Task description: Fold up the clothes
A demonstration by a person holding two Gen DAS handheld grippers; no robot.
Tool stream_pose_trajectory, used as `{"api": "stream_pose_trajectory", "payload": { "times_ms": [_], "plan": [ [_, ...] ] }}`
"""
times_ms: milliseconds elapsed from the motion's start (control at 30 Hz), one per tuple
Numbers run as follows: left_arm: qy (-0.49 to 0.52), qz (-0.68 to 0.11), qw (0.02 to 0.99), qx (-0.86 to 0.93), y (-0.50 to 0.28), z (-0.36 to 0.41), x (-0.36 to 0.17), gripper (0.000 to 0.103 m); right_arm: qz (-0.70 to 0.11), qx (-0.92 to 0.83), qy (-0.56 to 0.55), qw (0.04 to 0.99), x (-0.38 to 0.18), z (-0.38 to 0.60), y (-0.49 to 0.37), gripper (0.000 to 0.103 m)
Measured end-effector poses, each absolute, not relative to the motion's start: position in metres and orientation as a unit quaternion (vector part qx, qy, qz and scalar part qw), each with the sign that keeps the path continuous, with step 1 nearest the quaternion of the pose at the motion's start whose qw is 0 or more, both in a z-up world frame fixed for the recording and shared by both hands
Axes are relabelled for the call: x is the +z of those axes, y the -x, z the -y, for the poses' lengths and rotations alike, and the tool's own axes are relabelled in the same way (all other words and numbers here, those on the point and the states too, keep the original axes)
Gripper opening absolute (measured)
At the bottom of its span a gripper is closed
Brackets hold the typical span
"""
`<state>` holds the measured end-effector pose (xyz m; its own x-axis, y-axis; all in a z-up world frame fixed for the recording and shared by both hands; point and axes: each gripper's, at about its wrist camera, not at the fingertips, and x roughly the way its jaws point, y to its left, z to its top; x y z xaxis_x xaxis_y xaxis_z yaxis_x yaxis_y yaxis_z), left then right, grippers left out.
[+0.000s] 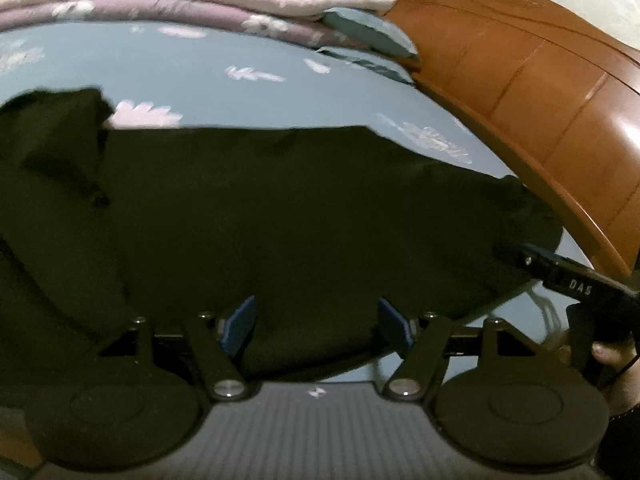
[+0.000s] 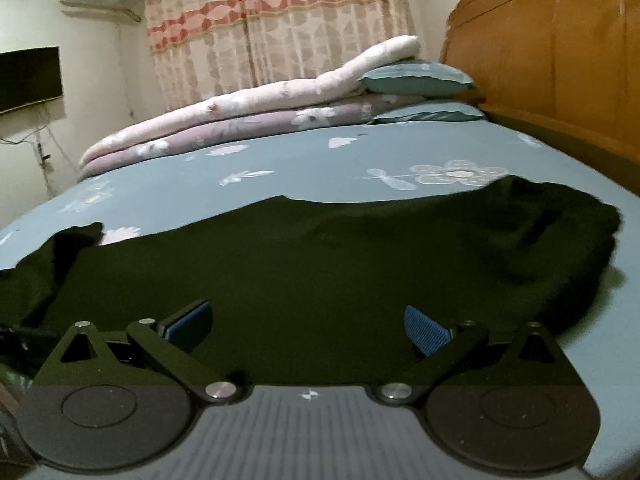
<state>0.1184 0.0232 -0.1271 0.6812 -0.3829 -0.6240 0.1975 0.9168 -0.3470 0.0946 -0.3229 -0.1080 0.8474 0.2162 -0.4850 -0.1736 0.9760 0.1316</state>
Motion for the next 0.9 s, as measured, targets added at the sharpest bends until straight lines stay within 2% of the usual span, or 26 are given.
{"api": "stream_pose_trajectory", "payload": {
  "times_ms": [200, 467, 800, 900],
  "plan": [
    [0.148, -0.36, 0.907, -0.161, -0.112, -0.039, -0.13, 0.07, -0.308, 0.104, 0.024, 0.945, -0.12, 0.299, -0.108, 0.103],
    [0.141, -0.351, 0.911, -0.165, -0.132, -0.036, -0.118, 0.072, -0.298, 0.102, 0.034, 0.949, -0.126, 0.296, -0.103, 0.103],
    [0.13, -0.367, 0.91, -0.139, -0.136, -0.047, -0.127, 0.075, -0.301, 0.098, -0.034, 0.948, -0.116, 0.307, -0.108, 0.103],
    [0.104, -0.383, 0.908, -0.134, -0.14, -0.05, -0.112, 0.075, -0.3, 0.097, -0.062, 0.947, -0.113, 0.307, -0.112, 0.103]
  ]
}}
